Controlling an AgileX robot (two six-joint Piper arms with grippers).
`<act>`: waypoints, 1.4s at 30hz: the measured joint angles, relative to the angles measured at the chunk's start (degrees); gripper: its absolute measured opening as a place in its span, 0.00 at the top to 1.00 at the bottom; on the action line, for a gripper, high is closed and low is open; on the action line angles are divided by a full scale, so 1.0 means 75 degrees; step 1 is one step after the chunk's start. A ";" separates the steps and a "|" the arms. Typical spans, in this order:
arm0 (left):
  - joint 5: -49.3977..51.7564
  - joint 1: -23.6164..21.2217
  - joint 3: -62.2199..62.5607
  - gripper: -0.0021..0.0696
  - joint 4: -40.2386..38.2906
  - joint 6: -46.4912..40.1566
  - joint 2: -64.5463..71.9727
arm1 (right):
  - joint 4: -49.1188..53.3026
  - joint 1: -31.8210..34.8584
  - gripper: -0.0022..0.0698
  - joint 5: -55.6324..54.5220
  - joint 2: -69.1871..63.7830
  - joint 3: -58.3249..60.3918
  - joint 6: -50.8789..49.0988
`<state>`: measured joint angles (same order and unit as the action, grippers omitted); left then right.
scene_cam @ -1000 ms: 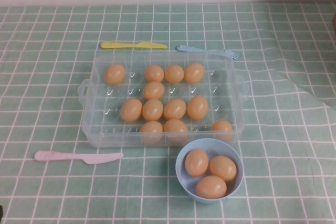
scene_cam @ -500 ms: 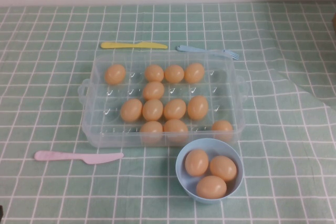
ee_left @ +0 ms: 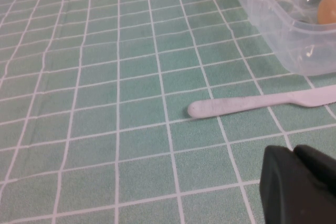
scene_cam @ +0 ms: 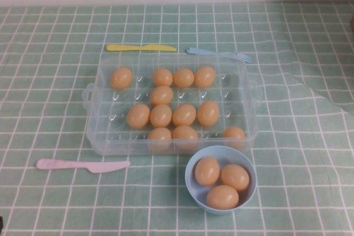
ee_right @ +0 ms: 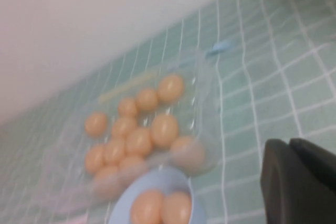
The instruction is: Take an egg out of the egg box
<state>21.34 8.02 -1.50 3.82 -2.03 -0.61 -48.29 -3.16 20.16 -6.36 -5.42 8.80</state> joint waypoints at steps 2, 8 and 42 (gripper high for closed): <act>0.0000 0.0000 0.0000 0.98 0.0000 0.0000 0.0000 | 0.0175 0.0000 0.99 0.0498 -0.0526 -0.0426 0.0000; 0.0000 0.0000 0.0000 0.98 0.0000 0.0000 0.0000 | 0.1506 0.0000 0.99 0.2446 -0.2699 -0.2191 0.0000; 0.0000 0.0000 0.0000 0.98 0.0000 0.0000 0.0000 | 0.4757 -0.3652 0.84 0.5313 -1.2620 -1.0780 0.0433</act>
<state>21.34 8.02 -1.50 3.82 -2.03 -0.61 -12.62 -30.55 60.01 -101.00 -86.27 12.05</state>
